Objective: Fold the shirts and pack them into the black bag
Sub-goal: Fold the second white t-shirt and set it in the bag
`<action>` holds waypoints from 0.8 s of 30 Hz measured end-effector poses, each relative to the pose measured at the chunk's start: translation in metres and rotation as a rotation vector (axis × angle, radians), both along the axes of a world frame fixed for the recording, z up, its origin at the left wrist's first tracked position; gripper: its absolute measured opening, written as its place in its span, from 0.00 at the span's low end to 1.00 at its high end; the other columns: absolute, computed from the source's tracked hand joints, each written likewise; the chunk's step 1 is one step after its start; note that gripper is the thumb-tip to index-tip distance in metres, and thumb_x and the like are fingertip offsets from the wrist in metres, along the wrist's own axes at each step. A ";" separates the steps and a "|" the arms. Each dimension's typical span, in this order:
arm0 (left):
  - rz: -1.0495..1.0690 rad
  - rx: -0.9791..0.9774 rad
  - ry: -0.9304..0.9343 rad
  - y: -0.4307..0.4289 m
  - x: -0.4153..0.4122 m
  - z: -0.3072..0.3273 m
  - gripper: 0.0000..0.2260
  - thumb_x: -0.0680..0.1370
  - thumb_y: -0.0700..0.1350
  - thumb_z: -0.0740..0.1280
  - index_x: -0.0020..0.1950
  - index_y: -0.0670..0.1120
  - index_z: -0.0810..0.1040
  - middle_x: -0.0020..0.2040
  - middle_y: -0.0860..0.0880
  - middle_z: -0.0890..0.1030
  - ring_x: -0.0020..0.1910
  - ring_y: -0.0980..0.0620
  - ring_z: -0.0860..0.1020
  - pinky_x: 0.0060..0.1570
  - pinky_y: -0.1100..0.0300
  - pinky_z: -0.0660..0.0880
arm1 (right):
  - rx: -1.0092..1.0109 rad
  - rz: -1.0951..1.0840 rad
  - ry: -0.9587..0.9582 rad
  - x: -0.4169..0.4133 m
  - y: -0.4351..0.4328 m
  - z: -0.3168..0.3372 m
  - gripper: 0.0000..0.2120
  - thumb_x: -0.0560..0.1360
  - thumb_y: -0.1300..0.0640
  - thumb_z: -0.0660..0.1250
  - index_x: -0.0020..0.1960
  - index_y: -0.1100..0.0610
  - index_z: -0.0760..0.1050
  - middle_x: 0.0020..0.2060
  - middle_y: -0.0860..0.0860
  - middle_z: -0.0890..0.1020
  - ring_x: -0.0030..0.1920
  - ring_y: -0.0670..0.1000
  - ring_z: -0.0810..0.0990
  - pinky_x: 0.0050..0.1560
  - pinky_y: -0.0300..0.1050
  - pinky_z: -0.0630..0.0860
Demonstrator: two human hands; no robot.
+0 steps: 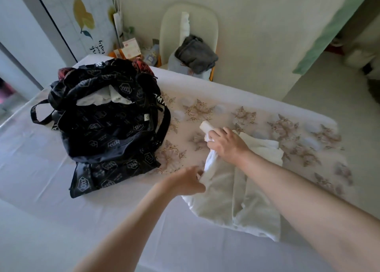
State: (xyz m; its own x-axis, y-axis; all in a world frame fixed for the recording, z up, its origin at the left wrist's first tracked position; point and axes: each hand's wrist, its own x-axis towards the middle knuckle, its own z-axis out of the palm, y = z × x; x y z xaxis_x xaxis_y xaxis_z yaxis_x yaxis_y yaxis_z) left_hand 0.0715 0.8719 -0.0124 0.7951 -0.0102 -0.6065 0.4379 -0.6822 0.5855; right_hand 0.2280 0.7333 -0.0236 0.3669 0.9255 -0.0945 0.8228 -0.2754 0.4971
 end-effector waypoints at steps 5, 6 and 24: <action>-0.254 -0.087 0.022 -0.065 0.046 0.030 0.21 0.70 0.54 0.71 0.61 0.56 0.72 0.51 0.55 0.77 0.49 0.52 0.78 0.49 0.57 0.76 | 0.237 -0.173 -0.087 0.017 -0.095 0.016 0.11 0.67 0.69 0.69 0.40 0.54 0.73 0.43 0.53 0.75 0.40 0.55 0.71 0.42 0.49 0.62; -0.302 -0.136 0.045 -0.081 0.052 0.031 0.21 0.71 0.55 0.71 0.62 0.55 0.72 0.52 0.54 0.78 0.49 0.51 0.79 0.48 0.57 0.76 | 0.262 -0.227 -0.086 0.017 -0.115 0.017 0.12 0.66 0.69 0.70 0.41 0.54 0.74 0.44 0.53 0.75 0.41 0.56 0.71 0.42 0.49 0.64; -0.448 0.356 -0.529 -0.127 0.074 -0.081 0.26 0.79 0.58 0.47 0.76 0.54 0.64 0.76 0.52 0.65 0.75 0.48 0.61 0.71 0.51 0.60 | 0.656 -0.872 0.503 -0.038 -0.192 -0.059 0.12 0.79 0.56 0.63 0.60 0.54 0.78 0.57 0.53 0.81 0.52 0.59 0.82 0.51 0.52 0.74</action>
